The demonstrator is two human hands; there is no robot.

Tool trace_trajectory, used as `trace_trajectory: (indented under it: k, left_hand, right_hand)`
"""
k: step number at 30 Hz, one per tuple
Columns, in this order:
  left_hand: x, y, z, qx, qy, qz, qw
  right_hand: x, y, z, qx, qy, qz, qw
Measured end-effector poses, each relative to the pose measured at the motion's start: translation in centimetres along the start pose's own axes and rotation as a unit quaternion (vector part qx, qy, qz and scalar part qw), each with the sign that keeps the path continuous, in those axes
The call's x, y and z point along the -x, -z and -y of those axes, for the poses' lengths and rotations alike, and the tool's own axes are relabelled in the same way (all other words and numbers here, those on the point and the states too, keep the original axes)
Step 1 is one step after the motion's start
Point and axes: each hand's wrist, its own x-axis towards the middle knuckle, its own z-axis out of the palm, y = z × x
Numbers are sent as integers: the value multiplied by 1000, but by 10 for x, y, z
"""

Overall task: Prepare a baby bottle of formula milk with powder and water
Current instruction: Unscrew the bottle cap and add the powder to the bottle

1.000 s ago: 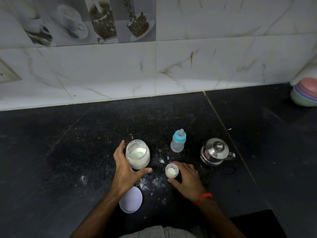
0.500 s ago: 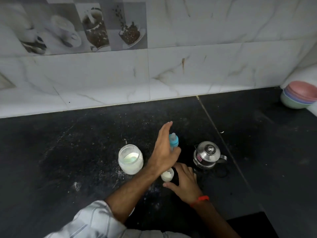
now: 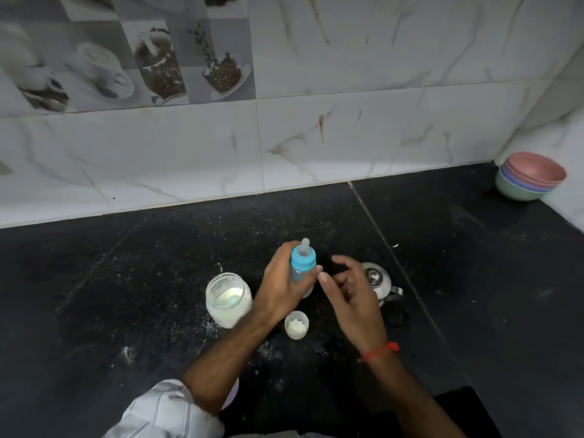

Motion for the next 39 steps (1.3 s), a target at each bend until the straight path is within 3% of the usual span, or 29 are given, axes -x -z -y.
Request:
trace_trajectory:
  k: [3,5,9,13,16,19,21,23,26,29,31,33,36,39]
  left_hand:
    - [25,15,-8,-20,-85,26,996]
    - [37,25,-10,-43,-100,45,993]
    - [54,40,-22,-48,19,45,998]
    - [69,50,-28,-48,61,74,994]
    - [76,67,-32,35,67,169,983]
    - [79,85,-40,146,57,308,938]
    - [79,94,-44,183,53,338,922]
    - [78,98,-47,198,51,302,931]
    - [79,99,-45,135,52,196,970]
    - [80,96,-41,38,53,127,990]
    - [81,92,-40,6,57,127,990]
    - [81,88,-41,-8,66,138,988]
    - [80,88,-38,-27,79,142,986]
    - [83,92,-33,-33,101,108,988]
  right_hand:
    - [-22,-1,20,115,15,80,990]
    - [-31,-5,30,190,12,129,973]
    - [-27,-21,37,216,74,100,968]
    - [-16,-35,40,123,188,91,970]
    - [-12,-36,46,52,244,154,956]
    - [-11,-36,59,11,305,237,922]
    - [-17,-32,69,-14,306,300,904]
    - [-26,-23,78,-68,245,354,900]
    - [-32,-9,78,-178,141,393,891]
    - [-27,-6,80,-63,126,366,920]
    - [-26,-4,83,47,139,359,922]
    - [-26,0,86,63,142,372,915]
    - [-27,12,86,-7,138,372,918]
    - [-23,21,77,-114,120,316,934]
